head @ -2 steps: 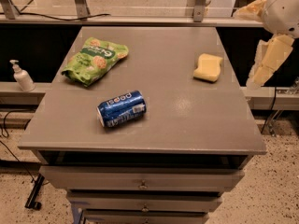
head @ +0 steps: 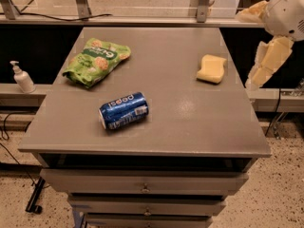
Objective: Pick sponge
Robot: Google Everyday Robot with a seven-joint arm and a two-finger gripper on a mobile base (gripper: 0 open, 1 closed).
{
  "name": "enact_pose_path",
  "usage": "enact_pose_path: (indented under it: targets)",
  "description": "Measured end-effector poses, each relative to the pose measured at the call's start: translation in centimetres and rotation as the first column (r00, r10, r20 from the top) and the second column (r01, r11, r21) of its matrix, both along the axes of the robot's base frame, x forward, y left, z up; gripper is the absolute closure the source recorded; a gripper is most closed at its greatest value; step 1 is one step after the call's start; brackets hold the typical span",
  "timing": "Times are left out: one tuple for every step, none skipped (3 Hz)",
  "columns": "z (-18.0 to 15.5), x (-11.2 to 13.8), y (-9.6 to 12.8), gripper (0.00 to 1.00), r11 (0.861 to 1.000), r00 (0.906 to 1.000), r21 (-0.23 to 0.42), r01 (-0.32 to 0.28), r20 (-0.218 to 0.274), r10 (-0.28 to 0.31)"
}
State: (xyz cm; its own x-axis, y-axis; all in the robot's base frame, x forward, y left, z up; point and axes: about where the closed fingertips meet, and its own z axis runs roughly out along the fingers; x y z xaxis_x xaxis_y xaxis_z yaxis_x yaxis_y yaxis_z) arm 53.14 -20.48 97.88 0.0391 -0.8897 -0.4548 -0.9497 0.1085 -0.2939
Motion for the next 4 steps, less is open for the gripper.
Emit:
enact_pose_path:
  targets:
    - [-2.5, 2.9, 0.6, 0.00, 0.996, 0.9992, 0.074, 0.039, -0.011, -0.038]
    - [-5.6, 7.2, 0.4, 0.00, 0.984, 0.9935, 0.137, 0.112, 0.007, -0.114]
    - [-8.1, 11.3, -0.4, 0.00, 0.971, 0.9820, 0.157, 0.180, 0.027, -0.187]
    - [-11.0, 14.5, -1.3, 0.00, 0.956, 0.9685, 0.161, 0.246, -0.001, -0.249]
